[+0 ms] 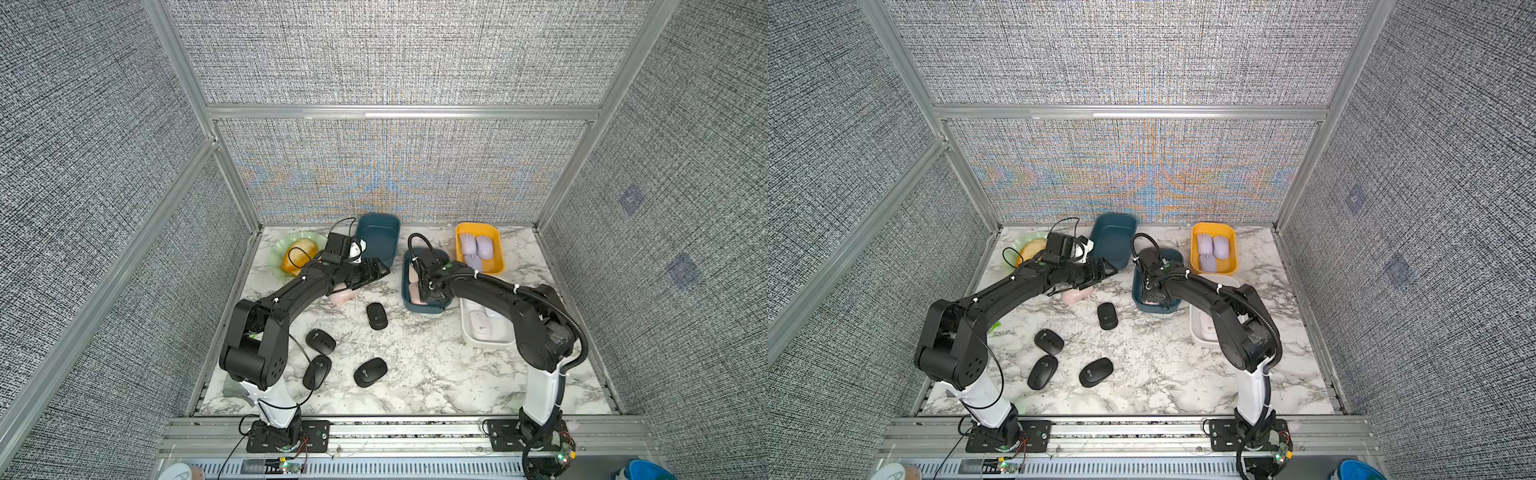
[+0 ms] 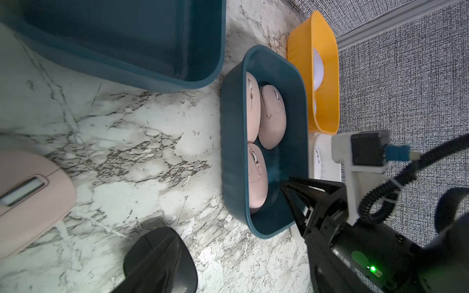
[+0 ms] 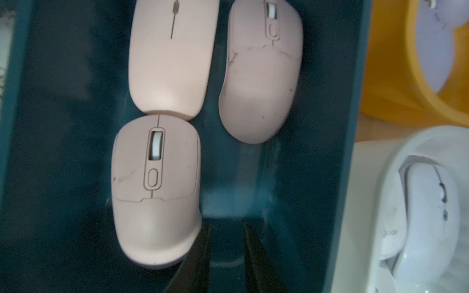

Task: Place the mice by color into the storage box
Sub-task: Adjust the mouse in the storage box.

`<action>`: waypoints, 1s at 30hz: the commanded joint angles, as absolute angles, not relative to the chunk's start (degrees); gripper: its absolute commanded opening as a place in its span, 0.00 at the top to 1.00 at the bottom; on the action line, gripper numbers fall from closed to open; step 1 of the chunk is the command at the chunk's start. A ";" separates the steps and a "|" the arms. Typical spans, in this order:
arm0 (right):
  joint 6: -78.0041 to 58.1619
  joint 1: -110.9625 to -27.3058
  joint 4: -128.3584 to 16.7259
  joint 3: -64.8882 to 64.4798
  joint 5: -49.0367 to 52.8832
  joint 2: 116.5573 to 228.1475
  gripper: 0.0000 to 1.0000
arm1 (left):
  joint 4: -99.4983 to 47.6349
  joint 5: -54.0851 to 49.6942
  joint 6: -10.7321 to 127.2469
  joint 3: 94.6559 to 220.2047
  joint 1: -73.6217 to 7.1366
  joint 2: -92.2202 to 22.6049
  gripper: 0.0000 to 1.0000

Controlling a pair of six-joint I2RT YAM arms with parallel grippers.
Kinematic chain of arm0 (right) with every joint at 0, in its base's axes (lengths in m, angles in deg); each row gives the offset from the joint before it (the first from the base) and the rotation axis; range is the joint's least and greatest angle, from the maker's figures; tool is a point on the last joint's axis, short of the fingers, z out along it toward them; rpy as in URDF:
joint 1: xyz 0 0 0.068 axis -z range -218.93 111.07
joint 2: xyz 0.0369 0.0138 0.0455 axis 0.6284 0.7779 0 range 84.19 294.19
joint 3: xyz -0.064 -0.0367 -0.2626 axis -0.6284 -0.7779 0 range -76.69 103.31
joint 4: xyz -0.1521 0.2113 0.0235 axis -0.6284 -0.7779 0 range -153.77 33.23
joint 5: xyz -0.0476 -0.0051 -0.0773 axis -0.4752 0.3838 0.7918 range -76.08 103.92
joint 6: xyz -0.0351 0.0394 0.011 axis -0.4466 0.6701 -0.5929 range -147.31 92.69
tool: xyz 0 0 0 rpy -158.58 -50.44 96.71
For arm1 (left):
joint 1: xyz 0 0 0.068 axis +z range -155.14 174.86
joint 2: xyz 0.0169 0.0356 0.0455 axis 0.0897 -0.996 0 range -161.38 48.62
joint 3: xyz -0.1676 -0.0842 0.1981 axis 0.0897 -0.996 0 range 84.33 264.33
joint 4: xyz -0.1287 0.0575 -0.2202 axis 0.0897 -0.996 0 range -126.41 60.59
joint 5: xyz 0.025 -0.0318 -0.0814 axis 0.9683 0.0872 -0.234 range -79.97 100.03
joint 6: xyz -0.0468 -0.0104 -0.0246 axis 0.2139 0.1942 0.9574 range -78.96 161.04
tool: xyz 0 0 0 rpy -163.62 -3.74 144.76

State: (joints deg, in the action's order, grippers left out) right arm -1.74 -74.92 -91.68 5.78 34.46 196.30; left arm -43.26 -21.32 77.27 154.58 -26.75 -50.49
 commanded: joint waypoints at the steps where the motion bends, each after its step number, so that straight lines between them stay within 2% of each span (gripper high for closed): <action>1: -3.31 -75.58 -92.10 6.74 35.28 198.12 0.73 | -43.75 -20.37 76.11 155.07 -26.76 -50.21 0.19; 10: -3.57 -76.38 -91.56 7.92 34.40 198.83 0.73 | -44.36 -19.85 75.67 155.47 -26.76 -50.87 0.19; 17: -2.48 -76.20 -93.84 7.00 34.11 192.71 0.72 | -44.80 -19.64 74.79 155.96 -26.76 -50.50 0.19; 23: -0.18 -75.80 -92.74 2.88 35.29 185.18 0.65 | -44.83 -16.29 73.06 156.00 -26.76 -49.00 0.19; 30: 0.43 -75.23 -93.31 2.99 33.62 183.04 0.53 | -45.42 -12.29 72.29 156.22 -24.37 -49.35 0.19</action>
State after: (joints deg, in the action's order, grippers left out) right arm -0.85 -75.12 -92.62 2.46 34.57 183.28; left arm -44.53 -14.19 72.96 156.07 -25.37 -49.20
